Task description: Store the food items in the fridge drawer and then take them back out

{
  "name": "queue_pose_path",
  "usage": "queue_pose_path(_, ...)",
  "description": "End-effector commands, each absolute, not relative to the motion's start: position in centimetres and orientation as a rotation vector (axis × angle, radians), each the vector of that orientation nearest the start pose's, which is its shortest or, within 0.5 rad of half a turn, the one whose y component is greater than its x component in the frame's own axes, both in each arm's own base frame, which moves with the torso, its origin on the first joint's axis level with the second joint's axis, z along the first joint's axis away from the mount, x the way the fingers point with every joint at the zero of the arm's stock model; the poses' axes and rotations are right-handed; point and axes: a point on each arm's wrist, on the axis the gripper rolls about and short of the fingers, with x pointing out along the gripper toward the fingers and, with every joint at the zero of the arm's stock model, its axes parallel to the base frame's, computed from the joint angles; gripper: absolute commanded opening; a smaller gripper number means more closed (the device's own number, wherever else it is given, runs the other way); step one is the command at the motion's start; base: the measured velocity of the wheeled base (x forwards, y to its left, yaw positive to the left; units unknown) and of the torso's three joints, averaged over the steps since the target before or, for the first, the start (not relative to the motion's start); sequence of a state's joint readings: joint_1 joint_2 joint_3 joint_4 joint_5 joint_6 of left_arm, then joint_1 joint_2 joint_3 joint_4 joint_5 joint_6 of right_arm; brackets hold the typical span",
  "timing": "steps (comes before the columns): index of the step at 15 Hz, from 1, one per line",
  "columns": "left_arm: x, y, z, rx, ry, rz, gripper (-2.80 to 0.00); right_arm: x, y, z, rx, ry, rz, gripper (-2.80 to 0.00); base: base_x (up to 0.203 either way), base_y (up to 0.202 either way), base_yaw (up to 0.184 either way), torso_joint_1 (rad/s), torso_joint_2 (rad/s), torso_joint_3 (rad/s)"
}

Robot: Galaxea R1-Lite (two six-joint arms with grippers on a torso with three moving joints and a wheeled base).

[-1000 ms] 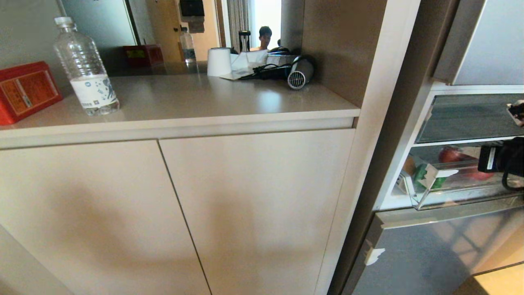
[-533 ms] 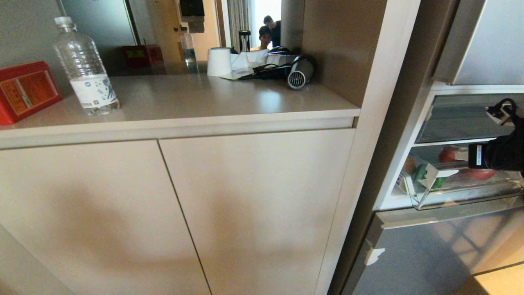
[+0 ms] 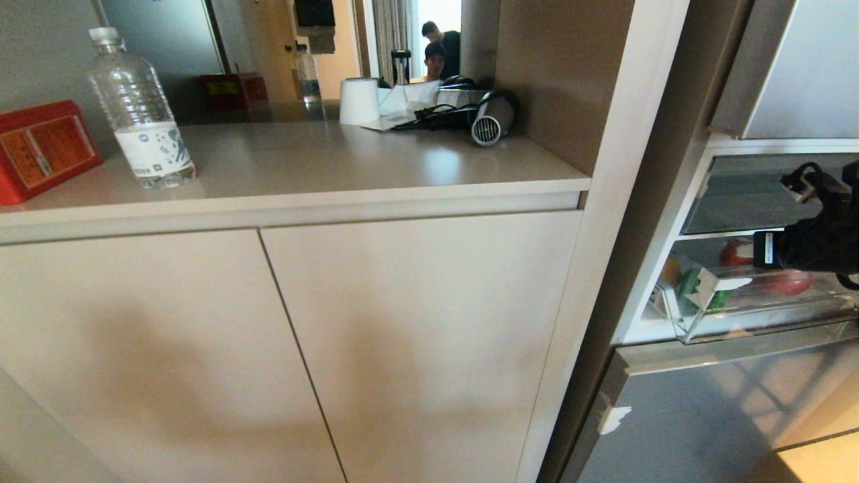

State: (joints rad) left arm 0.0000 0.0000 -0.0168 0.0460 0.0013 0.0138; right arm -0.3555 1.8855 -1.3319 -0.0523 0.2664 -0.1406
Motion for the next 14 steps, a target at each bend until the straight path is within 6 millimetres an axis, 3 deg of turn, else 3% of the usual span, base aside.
queue_pose_path(1,-2.4,0.0,7.5,0.014,0.029,0.001,-2.80,35.3,-12.5,20.2,0.014,0.500,-0.066,-2.80,0.000,0.000,0.000,0.000,0.00,0.000)
queue_pose_path(6,-2.4,0.0,7.5,0.014,0.030,0.001,-2.80,36.0,-12.8,19.3,-0.032,0.531,-0.106,-2.80,0.000,0.000,0.000,0.000,0.00,0.000)
queue_pose_path(14,-2.4,0.0,7.5,0.014,0.030,0.001,-2.80,33.9,-12.2,20.6,-0.038,0.572,-0.111,-2.80,0.000,0.000,0.000,0.000,0.00,0.000)
